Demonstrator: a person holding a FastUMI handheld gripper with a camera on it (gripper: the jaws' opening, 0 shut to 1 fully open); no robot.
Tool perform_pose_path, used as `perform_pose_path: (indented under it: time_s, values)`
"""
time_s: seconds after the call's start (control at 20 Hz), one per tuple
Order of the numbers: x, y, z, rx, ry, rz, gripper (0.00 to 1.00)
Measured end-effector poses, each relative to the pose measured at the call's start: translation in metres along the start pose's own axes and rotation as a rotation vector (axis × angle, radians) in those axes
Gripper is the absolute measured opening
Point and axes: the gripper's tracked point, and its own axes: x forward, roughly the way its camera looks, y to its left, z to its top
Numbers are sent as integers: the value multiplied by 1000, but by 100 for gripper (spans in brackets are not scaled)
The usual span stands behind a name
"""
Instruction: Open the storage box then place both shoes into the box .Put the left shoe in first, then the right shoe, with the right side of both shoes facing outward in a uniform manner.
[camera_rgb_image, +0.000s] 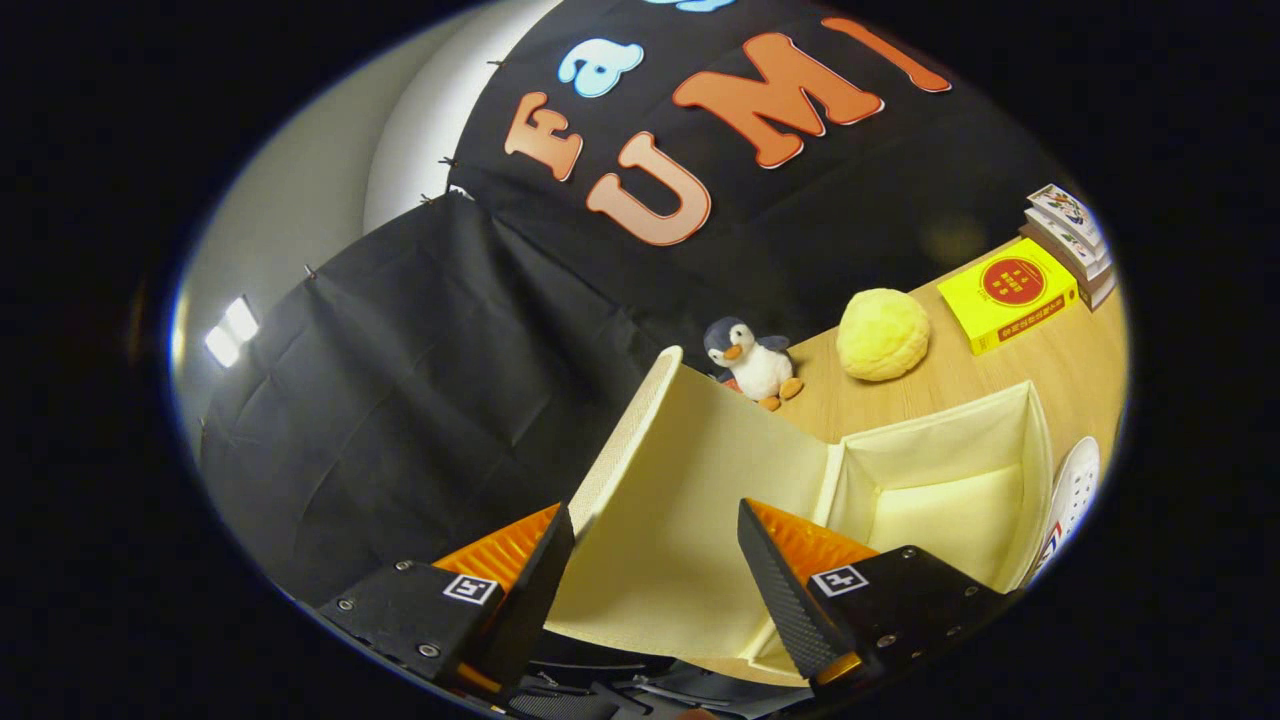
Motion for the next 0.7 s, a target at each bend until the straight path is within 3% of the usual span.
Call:
perform_pose_path:
  time_s: [0.3, 0.7]
  values:
    - [-19, -3, 15, -27, -37, -5, 98]
    - [-71, -92, 44, -72, -127, -222, 98]
